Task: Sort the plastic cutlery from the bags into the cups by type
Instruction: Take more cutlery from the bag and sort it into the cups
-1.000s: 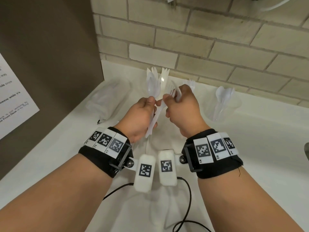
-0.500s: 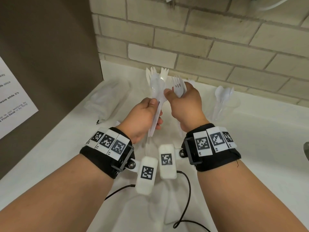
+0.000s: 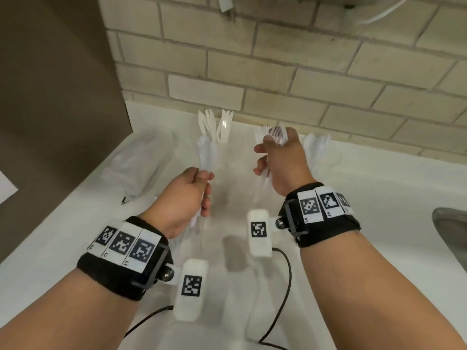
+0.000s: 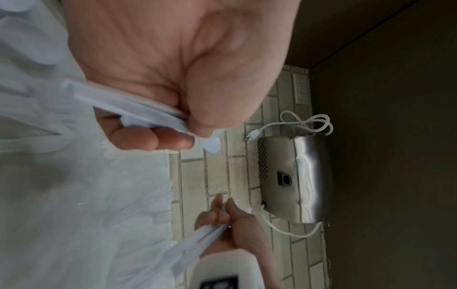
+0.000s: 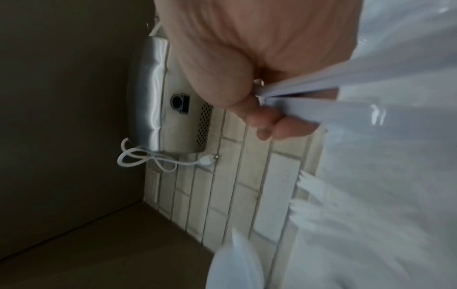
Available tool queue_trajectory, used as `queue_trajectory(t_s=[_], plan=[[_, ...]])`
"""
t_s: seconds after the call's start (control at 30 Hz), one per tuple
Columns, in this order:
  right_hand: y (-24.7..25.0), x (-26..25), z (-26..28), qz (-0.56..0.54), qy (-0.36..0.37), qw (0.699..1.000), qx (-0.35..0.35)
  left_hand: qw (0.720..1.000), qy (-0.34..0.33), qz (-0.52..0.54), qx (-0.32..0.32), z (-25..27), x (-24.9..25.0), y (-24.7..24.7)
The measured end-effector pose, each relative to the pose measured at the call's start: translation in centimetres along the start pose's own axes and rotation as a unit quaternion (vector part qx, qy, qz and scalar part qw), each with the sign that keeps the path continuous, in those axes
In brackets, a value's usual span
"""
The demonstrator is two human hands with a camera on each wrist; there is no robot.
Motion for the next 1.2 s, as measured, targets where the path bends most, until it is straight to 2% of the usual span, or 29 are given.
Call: queue_trajectory(t_s=[0.17, 0.3, 0.4, 0.53, 0.63, 0.77, 0.9, 1.0, 1.07, 1.2], plan=[[1.3, -3.3, -5.9, -0.025, 0.116, 0.991, 0.057, 0.999, 0.000, -0.030, -0.019, -0.4, -0.6, 0.3], [0.7, -2.6, -9.5, -0.049, 0.170, 0.982, 0.061, 0.999, 0.009, -0.040, -0.022, -1.2, -1.0, 0.3], [0.3, -0.1, -11.5, -0.051, 0.146, 0.987, 0.054, 0.998, 0.012, -0.051, -0.027, -1.8, -1.1, 0.2], [0.2, 2.8, -13.3, -0.046, 0.062, 0.996, 0.050, 0.997, 0.011, -0.063, -0.040, -2.3, -1.3, 0.1], [0.4, 3.1, -13.7, -0.029, 0.051, 0.997, 0.048, 0.997, 0.018, -0.065, -0.048, -2.4, -1.5, -0.2], [0.7, 2.0, -13.3, 0.045, 0.087, 0.994, 0.052, 0.996, 0.021, -0.068, -0.054, -2.2, -1.6, -0.9], [1.1, -0.1, -11.3, 0.129, 0.148, 0.978, 0.075, 0.995, 0.006, -0.078, -0.056, -1.8, -1.3, -1.6], [1.4, -1.8, -7.8, 0.104, 0.176, 0.978, 0.051, 0.996, 0.000, -0.074, -0.050, -1.5, -0.7, -2.2], [1.8, -2.3, -4.3, 0.087, 0.140, 0.986, 0.015, 0.997, -0.005, -0.069, -0.047, -1.2, -0.4, -2.7], [2.2, -1.5, 1.6, 0.185, 0.028, 0.975, -0.123, 0.992, -0.042, -0.097, -0.068, -0.5, 0.1, -4.2]])
Point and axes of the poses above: each hand's wrist, its own z-axis away from the middle knuckle, its own y-axis out of the back of the hand, x = y × z, the point moved 1 cm from there along -z, towards the middle knuckle, and after that the axes turned 2 degrees about x, right-handed, at the moved point
